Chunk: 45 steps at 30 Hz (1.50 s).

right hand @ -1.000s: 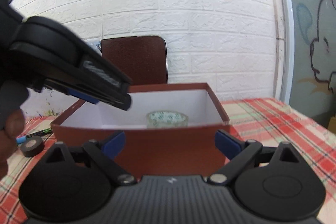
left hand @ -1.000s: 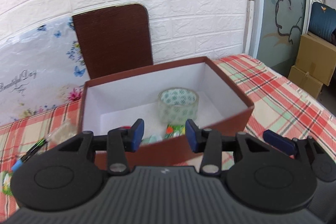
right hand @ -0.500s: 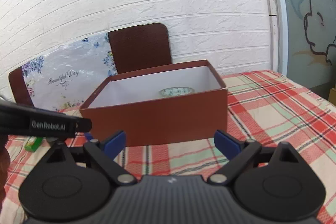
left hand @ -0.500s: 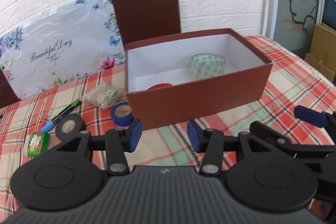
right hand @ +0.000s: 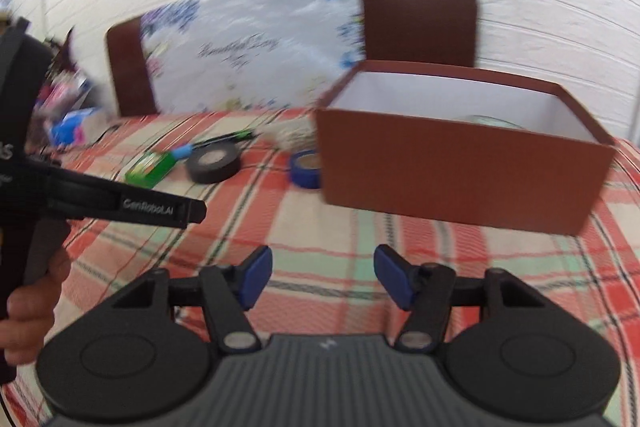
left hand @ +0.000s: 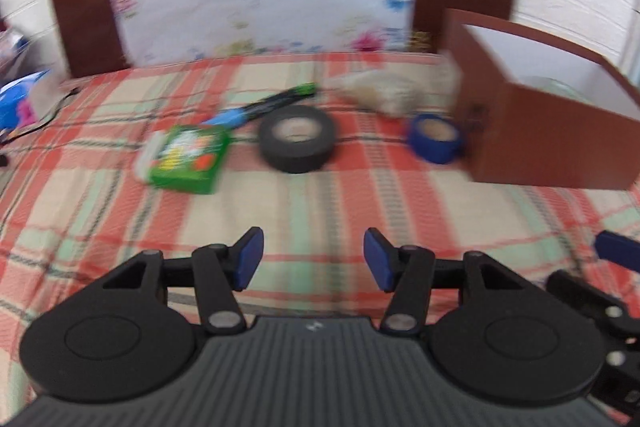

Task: Organize objects
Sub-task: 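Move the left gripper out to the black tape roll, then grasp the black tape roll by its rim with the left gripper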

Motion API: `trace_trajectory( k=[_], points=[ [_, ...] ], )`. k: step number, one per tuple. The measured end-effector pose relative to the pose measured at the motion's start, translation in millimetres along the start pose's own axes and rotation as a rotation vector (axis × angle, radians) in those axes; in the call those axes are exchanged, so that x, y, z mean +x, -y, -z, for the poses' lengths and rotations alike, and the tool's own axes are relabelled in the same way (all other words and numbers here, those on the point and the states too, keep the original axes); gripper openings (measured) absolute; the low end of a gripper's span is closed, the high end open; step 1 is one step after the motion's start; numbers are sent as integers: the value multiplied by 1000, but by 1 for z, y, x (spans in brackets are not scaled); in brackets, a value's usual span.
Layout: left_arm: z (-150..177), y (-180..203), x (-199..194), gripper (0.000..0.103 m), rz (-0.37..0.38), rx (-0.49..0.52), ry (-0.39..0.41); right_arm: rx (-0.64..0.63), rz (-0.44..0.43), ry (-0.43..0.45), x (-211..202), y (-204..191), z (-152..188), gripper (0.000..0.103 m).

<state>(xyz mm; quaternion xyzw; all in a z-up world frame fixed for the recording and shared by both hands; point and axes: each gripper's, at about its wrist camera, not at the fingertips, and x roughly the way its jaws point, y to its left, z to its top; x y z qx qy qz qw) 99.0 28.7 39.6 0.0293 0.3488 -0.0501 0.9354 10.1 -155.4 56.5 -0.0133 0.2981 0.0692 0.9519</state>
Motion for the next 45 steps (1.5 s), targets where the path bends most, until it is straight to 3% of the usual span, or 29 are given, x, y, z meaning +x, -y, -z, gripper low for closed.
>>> trace_trajectory(
  k=[9, 12, 18, 20, 21, 22, 24, 30, 35, 37, 38, 40, 43, 45],
  points=[
    [23, -81, 39, 58, -192, -71, 126, -163, -60, 19, 84, -74, -55, 58],
    [24, -99, 34, 58, -104, -179, 164, -126, -79, -14, 118, -82, -68, 58],
    [23, -88, 36, 58, -88, -142, 178, 39, -44, -126, 195, -71, -95, 59],
    [25, -92, 37, 58, -80, -157, 177, 51, -63, -184, 217, -70, -99, 56],
    [25, -93, 37, 58, -77, -163, 177, 37, -66, -180, 218, -74, -98, 50],
    [25, -94, 38, 58, -74, -167, 177, 27, -92, -178, 215, -78, -97, 33],
    [25, -95, 38, 58, -70, -173, 176, -12, -61, -163, 203, -86, -91, 31],
    [24, -97, 38, 59, -62, -177, 172, -40, -90, -167, 130, -62, -48, 31],
    [23, -91, 38, 60, -73, -140, 158, -18, -19, -160, 54, -14, -2, 30],
    [20, -81, 35, 58, -75, -90, 131, -7, 5, -131, 27, 1, 10, 42],
    [20, -75, 30, 58, -48, -81, 116, 2, 7, -108, 15, 7, 14, 46],
    [20, -56, 11, 58, 90, -80, 87, 8, 8, -70, -6, 16, 21, 48],
    [19, -10, -16, 58, 260, 27, 50, 1, -40, -46, -21, 17, 33, 57],
    [17, 17, -26, 58, 340, 93, 18, -38, -64, -48, -18, 10, 36, 58]
  ],
)
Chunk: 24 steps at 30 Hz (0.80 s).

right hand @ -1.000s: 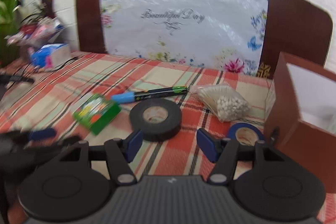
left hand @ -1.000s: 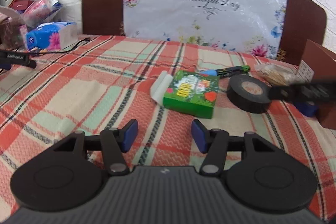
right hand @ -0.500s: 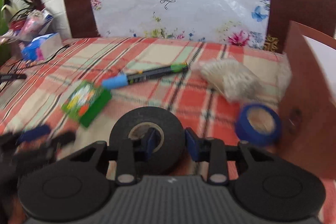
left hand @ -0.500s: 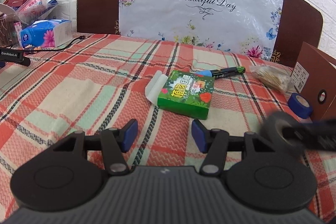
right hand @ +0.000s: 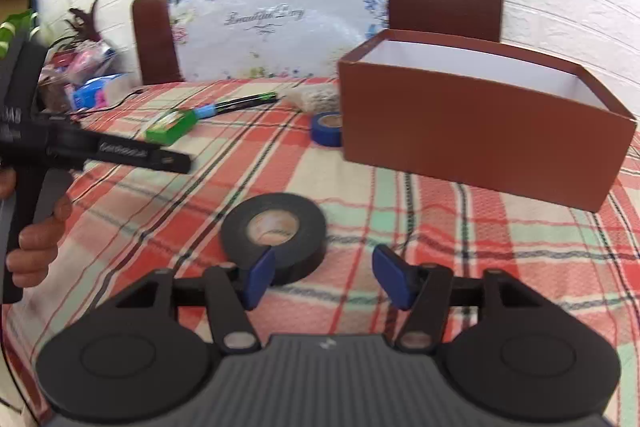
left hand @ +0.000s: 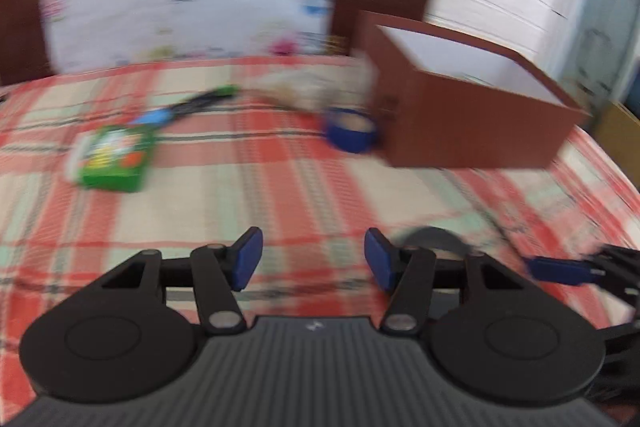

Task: Organize objects
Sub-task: 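Grasp the black tape roll by its rim with the left gripper, then lower the black tape into the brown box and open the left gripper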

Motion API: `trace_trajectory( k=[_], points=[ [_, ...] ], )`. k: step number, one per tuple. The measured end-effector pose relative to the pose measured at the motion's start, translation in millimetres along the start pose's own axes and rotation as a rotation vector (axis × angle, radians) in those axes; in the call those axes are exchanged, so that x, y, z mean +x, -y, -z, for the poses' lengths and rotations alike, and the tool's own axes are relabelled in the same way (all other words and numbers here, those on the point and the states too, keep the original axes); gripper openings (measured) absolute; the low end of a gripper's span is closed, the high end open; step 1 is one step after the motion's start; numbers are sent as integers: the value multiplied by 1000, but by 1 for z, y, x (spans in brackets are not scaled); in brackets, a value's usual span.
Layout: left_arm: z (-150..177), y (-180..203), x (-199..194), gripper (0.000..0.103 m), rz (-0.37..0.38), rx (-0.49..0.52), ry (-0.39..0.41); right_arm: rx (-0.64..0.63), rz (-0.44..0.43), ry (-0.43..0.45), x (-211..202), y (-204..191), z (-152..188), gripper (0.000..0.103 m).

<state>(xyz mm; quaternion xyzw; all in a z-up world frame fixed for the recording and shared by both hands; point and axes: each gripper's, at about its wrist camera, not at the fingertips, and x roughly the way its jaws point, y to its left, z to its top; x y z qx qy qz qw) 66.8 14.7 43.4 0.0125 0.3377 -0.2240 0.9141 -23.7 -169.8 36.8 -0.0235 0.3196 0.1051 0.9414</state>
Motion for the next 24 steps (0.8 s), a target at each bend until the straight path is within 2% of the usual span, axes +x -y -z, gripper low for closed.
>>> trace_trajectory(
  k=[3, 6, 8, 12, 13, 16, 18, 22, 24],
  points=[
    [-7, 22, 10, 56, 39, 7, -77, -76, -9, -1, 8, -15, 0, 60],
    [-7, 32, 24, 54, 32, 17, -160, -110, 8, -16, 22, -21, -2, 73],
    [-2, 36, 32, 51, 28, 29, -205, -111, -8, -28, 32, -20, -3, 74],
    [1, 36, 41, 34, 35, 12, -216, -96, -64, -49, 48, -17, -7, 75],
    [-2, 37, 41, 33, 29, 8, -214, -96, -66, -44, 49, -17, -8, 74],
    [-19, 43, 29, 32, 49, 4, -176, -103, -46, 12, 39, -16, -11, 74],
    [-40, 53, 15, 32, 59, 31, -100, -144, 7, 110, 22, -20, -14, 74],
    [-90, 78, 8, 32, 69, 77, 45, -201, 145, 302, 2, -11, -46, 74],
    [-113, 89, 21, 32, 75, 86, 76, -189, 182, 338, 6, 6, -66, 74]
  ],
)
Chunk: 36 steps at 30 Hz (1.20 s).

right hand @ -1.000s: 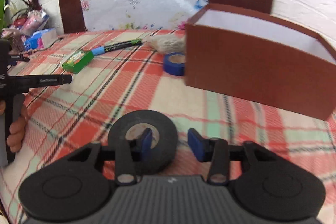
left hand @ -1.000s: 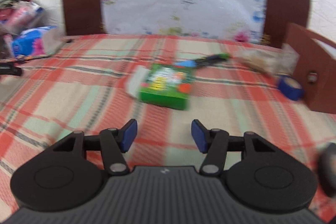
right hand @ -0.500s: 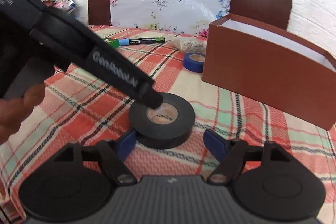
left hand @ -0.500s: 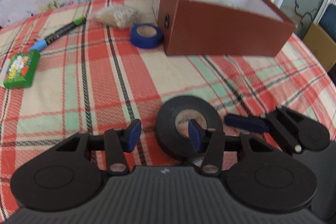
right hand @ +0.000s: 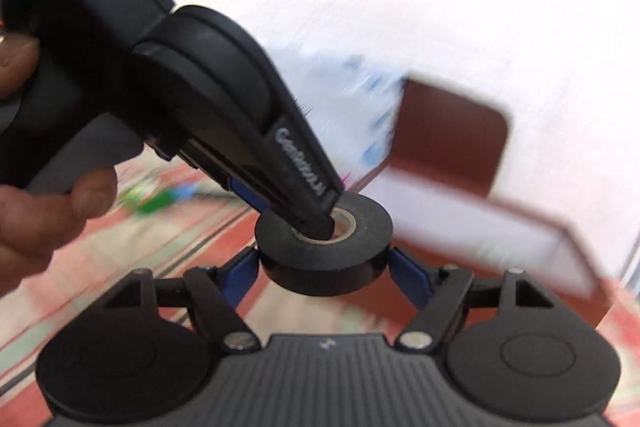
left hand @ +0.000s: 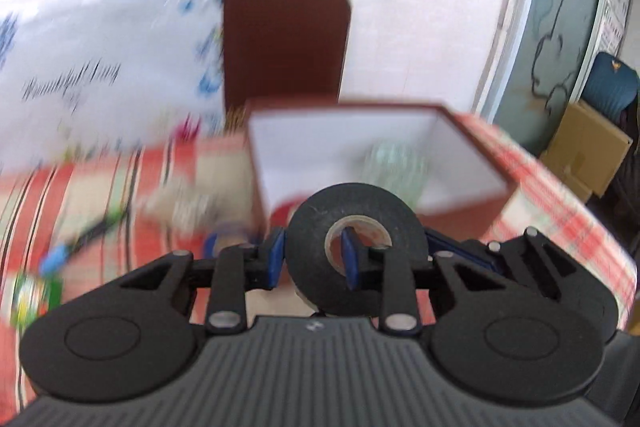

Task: Organize objects
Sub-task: 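Lower the black tape into the brown box and open the left gripper, then move the left gripper out toward the green snack box on the table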

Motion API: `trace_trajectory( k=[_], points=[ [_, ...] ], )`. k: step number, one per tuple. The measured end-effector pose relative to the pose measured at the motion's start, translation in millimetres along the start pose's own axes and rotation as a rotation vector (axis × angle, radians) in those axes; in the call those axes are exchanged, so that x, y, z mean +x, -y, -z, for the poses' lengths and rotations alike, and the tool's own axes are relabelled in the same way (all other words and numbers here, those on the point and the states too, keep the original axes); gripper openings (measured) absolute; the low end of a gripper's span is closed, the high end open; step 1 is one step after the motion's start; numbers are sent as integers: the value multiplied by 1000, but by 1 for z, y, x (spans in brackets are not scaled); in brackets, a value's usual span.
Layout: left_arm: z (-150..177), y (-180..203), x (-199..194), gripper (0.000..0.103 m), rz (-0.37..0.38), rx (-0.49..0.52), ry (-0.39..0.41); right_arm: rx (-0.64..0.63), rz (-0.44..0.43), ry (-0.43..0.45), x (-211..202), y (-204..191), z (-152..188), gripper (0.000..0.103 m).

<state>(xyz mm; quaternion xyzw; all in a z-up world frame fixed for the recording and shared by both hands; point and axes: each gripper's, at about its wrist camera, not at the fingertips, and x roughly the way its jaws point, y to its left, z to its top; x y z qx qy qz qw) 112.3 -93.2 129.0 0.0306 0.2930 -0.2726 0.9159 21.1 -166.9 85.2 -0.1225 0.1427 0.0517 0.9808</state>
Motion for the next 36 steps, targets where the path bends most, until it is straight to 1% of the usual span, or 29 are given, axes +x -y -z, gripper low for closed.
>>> trace_trajectory(
  k=[2, 4, 6, 9, 12, 13, 14, 17, 22, 24, 27, 28, 31, 33, 36],
  points=[
    [-17, 3, 20, 32, 2, -5, 2, 42, 21, -4, 18, 21, -9, 74],
    [-29, 6, 44, 32, -11, -1, -4, 83, 25, -22, 37, 42, -14, 74],
    [-37, 8, 64, 32, -10, 6, -7, 113, 34, -47, 58, 59, -15, 74],
    [-43, 9, 93, 32, -13, 4, -36, 156, 51, -105, 88, 79, -10, 75],
    [-42, 11, 102, 33, -44, 4, -38, 193, 72, -123, 105, 90, -2, 75],
    [-41, 10, 102, 33, -37, 1, -32, 202, 70, -116, 104, 90, 0, 75],
    [-39, 10, 99, 33, -31, 0, -25, 207, 71, -102, 101, 90, 2, 75],
    [-32, 9, 90, 33, -46, 3, -16, 209, 89, -71, 86, 83, 7, 75],
    [-16, 8, 64, 33, -56, -31, -38, 262, 125, -31, 49, 72, 14, 75],
    [-10, 11, 50, 33, -67, -27, -43, 294, 125, -39, 33, 68, 18, 75],
    [-2, 18, 29, 35, -104, -21, -50, 321, 126, -63, 13, 66, 23, 75],
    [1, 19, 23, 36, -112, -22, -52, 331, 123, -79, 5, 67, 28, 75],
    [11, 24, 5, 39, -130, -15, -50, 366, 114, -124, -13, 60, 29, 75],
    [20, 27, -4, 40, -145, 2, -53, 380, 116, -141, -24, 63, 33, 75],
    [37, 27, -11, 40, -159, 6, -79, 403, 108, -176, -35, 66, 39, 75]
  ],
)
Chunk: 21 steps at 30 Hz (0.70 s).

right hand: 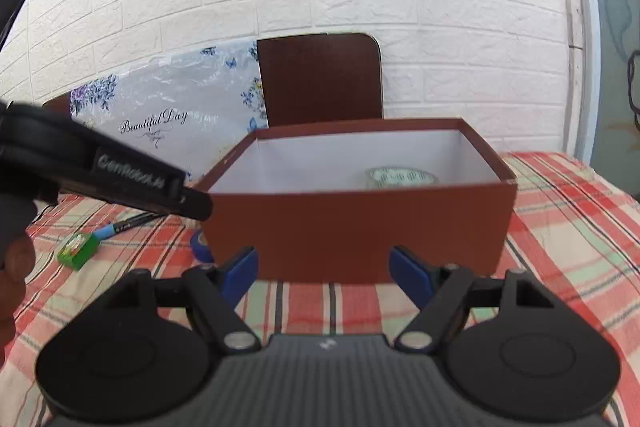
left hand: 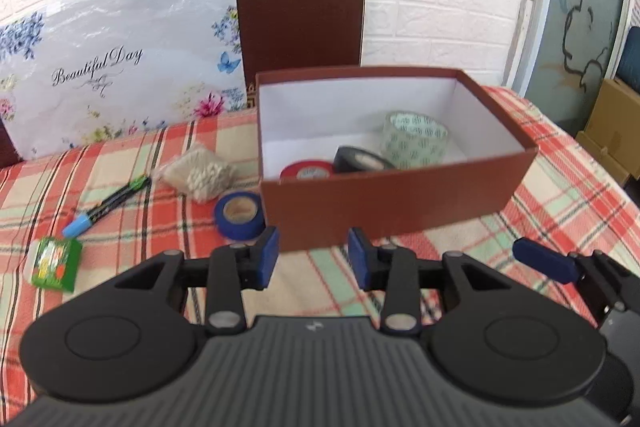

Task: Organize objects
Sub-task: 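Move the left gripper out toward the green snack box on the table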

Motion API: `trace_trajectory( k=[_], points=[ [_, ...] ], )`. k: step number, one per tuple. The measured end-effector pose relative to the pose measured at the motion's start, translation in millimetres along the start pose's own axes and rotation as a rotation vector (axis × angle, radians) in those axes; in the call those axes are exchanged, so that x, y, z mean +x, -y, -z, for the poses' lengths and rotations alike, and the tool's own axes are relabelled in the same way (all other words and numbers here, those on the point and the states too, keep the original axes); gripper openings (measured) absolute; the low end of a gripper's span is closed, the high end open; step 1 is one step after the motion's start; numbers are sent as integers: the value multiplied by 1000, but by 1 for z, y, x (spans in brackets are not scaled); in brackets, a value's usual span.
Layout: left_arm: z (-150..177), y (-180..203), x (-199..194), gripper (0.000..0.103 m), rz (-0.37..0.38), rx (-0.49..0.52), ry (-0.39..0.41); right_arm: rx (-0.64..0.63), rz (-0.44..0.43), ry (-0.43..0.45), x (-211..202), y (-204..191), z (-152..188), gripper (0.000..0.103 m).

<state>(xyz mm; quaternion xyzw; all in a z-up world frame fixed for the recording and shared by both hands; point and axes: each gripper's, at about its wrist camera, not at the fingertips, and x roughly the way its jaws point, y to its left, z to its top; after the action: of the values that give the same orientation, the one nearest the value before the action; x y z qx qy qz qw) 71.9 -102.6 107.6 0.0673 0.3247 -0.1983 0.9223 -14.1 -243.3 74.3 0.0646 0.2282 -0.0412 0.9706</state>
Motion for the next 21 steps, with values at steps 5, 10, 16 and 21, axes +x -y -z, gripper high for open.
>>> trace_trajectory(
  k=[5, 10, 16, 21],
  points=[
    [25, -4, -2, 42, -34, 6, -51, 51, -25, -71, -10, 2, 12, 75],
    [44, -10, -3, 45, -75, 11, -75, 120, -77, -150, -8, -3, 20, 75],
    [60, -22, -2, 49, -115, 3, -94, 139, -116, -233, -2, -15, 34, 75],
    [69, -36, 3, 49, -143, -19, -114, 105, -127, -253, -1, -26, 41, 76]
  ],
)
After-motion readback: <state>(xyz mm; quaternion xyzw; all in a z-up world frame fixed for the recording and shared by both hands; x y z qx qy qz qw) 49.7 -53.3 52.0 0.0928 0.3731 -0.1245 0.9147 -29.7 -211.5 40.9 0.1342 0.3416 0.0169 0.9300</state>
